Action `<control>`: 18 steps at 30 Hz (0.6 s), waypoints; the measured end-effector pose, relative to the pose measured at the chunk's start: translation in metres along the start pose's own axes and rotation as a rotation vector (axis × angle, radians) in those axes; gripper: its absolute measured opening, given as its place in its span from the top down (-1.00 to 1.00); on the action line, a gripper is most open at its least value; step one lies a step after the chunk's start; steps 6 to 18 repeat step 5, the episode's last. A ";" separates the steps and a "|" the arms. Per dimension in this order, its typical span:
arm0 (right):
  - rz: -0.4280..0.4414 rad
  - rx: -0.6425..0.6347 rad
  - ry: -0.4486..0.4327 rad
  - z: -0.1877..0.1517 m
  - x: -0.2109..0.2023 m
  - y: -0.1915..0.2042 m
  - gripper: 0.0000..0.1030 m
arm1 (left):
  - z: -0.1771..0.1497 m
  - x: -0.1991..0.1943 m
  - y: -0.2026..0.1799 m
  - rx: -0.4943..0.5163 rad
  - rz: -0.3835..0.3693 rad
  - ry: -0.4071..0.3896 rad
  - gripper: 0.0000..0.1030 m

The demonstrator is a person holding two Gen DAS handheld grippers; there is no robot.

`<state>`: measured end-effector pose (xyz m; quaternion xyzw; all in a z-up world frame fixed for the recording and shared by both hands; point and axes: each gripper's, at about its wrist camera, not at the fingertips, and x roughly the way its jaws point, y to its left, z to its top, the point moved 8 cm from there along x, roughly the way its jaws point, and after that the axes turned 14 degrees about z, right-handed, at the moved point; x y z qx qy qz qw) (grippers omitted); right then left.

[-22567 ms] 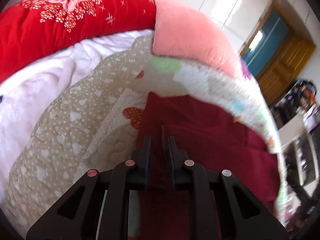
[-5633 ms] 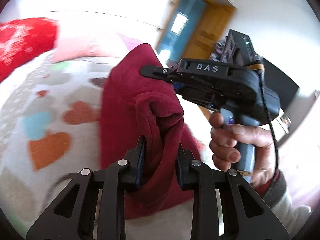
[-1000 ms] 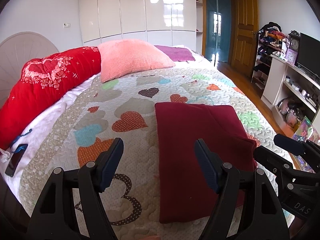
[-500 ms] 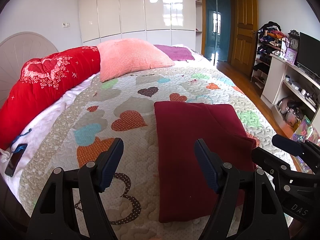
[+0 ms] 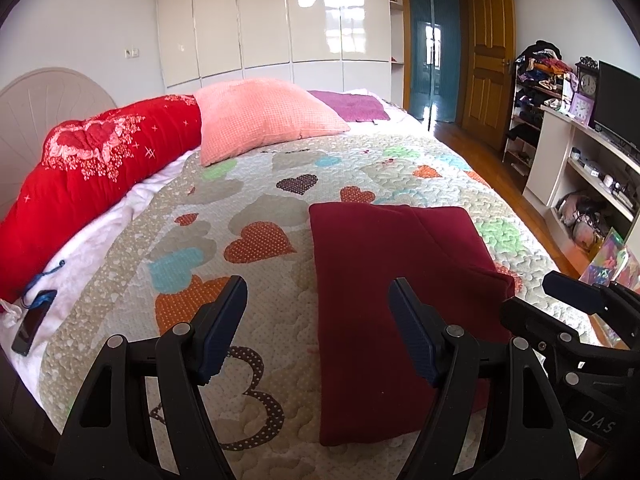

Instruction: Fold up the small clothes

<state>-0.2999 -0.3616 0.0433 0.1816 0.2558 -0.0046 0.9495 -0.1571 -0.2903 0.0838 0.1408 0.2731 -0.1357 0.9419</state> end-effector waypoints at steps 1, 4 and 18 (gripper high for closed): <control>0.002 0.002 -0.001 0.000 0.000 0.000 -0.18 | 0.000 0.001 0.001 0.000 -0.001 -0.001 -0.43; 0.002 0.003 0.002 -0.001 0.001 -0.001 -0.18 | -0.002 0.005 0.006 -0.014 -0.014 0.013 -0.43; 0.002 0.004 0.002 -0.002 0.001 -0.002 -0.18 | -0.003 0.007 0.008 -0.018 -0.018 0.022 -0.43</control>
